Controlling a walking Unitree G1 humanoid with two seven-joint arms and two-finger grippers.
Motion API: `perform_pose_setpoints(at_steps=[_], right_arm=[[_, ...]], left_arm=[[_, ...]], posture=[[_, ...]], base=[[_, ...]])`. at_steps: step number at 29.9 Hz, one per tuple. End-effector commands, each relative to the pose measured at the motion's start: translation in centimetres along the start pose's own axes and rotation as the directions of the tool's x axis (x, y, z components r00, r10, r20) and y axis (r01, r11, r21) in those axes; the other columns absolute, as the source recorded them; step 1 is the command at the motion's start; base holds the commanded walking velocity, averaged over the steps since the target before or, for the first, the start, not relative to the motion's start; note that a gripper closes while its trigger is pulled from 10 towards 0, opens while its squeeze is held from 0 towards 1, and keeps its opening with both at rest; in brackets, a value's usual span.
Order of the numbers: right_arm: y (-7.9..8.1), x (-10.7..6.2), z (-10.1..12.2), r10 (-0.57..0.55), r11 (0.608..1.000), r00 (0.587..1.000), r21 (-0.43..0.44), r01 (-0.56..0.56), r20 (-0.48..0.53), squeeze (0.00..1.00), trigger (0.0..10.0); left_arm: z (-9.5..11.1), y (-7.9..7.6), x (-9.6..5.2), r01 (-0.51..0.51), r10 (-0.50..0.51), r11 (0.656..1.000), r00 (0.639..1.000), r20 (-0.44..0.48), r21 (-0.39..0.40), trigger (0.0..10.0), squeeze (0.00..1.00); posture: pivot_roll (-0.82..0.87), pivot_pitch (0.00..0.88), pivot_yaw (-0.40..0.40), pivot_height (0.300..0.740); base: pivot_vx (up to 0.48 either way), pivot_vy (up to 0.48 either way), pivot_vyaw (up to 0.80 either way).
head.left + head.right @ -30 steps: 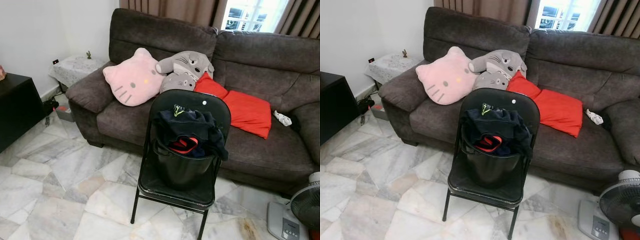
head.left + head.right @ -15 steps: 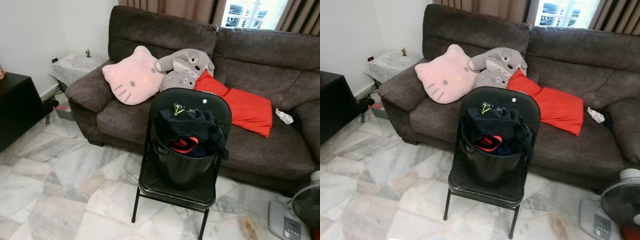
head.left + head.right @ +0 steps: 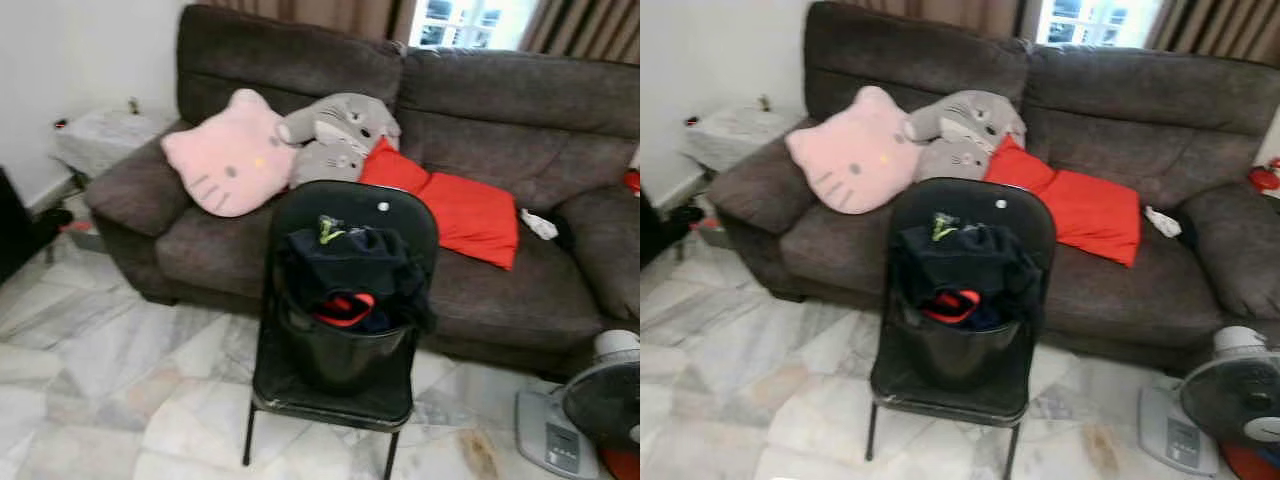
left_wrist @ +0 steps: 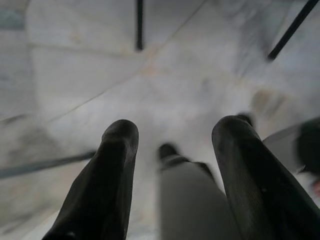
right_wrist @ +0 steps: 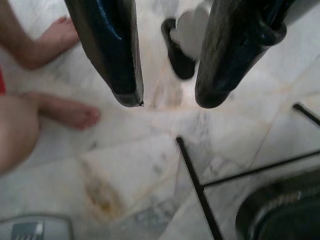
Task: Hang hanger
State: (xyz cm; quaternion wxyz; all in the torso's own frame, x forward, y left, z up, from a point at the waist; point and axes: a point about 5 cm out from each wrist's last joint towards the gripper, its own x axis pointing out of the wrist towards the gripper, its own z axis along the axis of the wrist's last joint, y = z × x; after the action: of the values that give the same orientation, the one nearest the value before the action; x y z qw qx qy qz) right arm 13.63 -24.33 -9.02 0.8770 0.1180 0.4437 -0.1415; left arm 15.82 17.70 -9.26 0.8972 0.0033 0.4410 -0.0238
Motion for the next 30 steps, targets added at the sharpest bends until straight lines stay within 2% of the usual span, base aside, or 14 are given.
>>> perform_pose_setpoints(at_steps=[1, 6, 16, 19, 22, 23, 24, 25, 30], right_arm=[[0.7, 0.2, 0.3, 0.017, 1.000, 1.000, 0.007, -0.017, 0.014, 0.00, 10.0], [0.8, 0.2, 0.5, 0.026, 1.000, 0.999, 0.006, -0.026, 0.033, 0.00, 10.0], [0.7, 0.0, 1.2, 0.041, 0.999, 0.990, 0.020, -0.045, 0.136, 0.00, 10.0], [0.6, -0.1, 1.5, 0.020, 1.000, 0.985, 0.012, -0.022, 0.171, 0.00, 10.0], [0.2, -0.3, 1.7, -0.045, 0.998, 0.972, 0.052, 0.034, 0.229, 0.00, 10.0], [4.0, 0.1, 6.1, 0.008, 0.999, 0.903, -0.036, 0.008, 0.430, 0.00, 10.0], [5.1, 0.0, 7.3, 0.027, 0.998, 0.874, -0.056, 0.001, 0.486, 0.00, 10.0], [6.1, -0.5, 8.8, 0.062, 0.992, 0.822, -0.122, 0.009, 0.566, 0.00, 10.0], [6.1, -1.5, 10.0, 0.108, 0.976, 0.746, -0.213, 0.046, 0.657, 0.00, 10.0]], left_arm=[[-1.0, 1.0, -0.4, -0.029, 0.029, 1.000, 0.999, -0.036, 0.005, 10.0, 0.00], [-1.2, 1.3, -0.5, -0.039, 0.039, 0.999, 0.998, -0.039, 0.004, 10.0, 0.00], [-1.4, 1.2, -0.5, -0.037, 0.037, 0.999, 0.998, -0.048, 0.009, 10.0, 0.00], [-1.5, 1.2, -0.6, -0.039, 0.039, 0.999, 0.998, -0.049, 0.009, 10.0, 0.00], [-1.6, 1.3, -0.6, -0.044, 0.044, 0.999, 0.998, -0.052, 0.010, 10.0, 0.00], [-1.7, 1.4, -0.7, -0.045, 0.045, 0.999, 0.997, -0.054, 0.014, 10.0, 0.00], [-1.7, 1.4, -0.7, -0.045, 0.045, 0.999, 0.997, -0.055, 0.015, 10.0, 0.00], [-1.8, 1.4, -0.7, -0.046, 0.047, 0.999, 0.997, -0.057, 0.017, 10.0, 0.00], [-2.0, 1.6, -0.8, -0.044, 0.046, 0.999, 0.997, -0.063, 0.026, 10.0, 0.00]], posture=[[0.00, 0.000, -0.042, 0.740], [0.00, 0.000, -0.043, 0.740], [-0.01, 0.000, -0.048, 0.740], [-0.01, 0.000, -0.051, 0.740], [-0.03, 0.000, -0.051, 0.740], [-0.03, 0.000, -0.049, 0.740], [-0.03, 0.000, -0.049, 0.740], [-0.04, 0.000, -0.045, 0.740], [-0.06, 0.000, -0.043, 0.740]], base=[[0.000, 0.000, 0.00], [0.000, 0.000, 0.00], [0.000, 0.000, 0.00], [0.000, 0.000, 0.00], [0.000, 0.000, 0.00], [0.000, 0.000, 0.00], [0.000, 0.000, 0.00], [0.000, 0.000, 0.00], [0.000, 0.000, 0.00]])
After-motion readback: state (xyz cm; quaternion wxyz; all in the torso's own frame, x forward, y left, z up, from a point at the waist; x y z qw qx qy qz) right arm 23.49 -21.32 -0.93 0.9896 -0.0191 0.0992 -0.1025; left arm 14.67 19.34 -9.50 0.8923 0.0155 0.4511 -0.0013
